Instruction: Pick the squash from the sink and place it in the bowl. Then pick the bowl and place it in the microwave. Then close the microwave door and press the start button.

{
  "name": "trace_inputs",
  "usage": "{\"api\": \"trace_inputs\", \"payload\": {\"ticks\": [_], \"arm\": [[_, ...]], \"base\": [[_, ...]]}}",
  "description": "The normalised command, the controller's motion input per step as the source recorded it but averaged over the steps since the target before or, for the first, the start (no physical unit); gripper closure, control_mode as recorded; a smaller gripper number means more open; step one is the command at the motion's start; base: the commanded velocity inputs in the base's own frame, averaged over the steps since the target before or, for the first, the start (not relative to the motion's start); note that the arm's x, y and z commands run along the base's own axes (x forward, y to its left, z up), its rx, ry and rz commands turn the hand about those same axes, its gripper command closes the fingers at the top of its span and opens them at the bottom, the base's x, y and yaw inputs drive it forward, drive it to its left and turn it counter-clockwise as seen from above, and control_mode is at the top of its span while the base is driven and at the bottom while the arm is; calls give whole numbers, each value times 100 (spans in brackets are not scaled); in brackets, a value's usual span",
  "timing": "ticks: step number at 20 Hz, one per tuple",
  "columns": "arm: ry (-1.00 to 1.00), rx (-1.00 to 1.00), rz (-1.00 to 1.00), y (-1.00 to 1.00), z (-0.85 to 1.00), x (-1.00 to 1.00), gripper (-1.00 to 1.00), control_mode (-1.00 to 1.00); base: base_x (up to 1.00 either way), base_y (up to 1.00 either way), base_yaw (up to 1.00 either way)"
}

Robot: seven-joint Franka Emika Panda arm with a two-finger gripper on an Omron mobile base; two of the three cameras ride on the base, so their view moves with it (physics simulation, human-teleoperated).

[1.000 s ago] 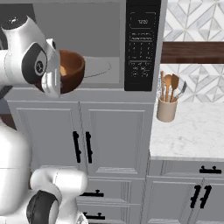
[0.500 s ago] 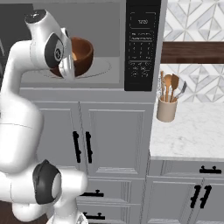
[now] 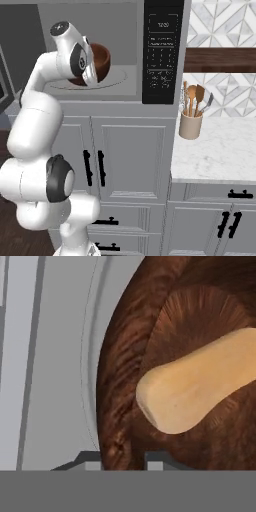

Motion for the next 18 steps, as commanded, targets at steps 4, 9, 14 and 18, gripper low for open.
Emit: {"api": "trace_inputs", "payload": {"ticks": [4, 9, 14, 18], "arm": [[0, 0, 0, 9, -4, 70, 100, -100], [0, -1, 0, 2, -5, 11, -100, -100], [-1, 0, 0, 0, -1, -32, -100, -100], [-6, 0, 0, 0, 0, -87, -100, -100]], "base": [[0, 0, 0], [0, 0, 0], [0, 0, 0], [0, 0, 0]]}}
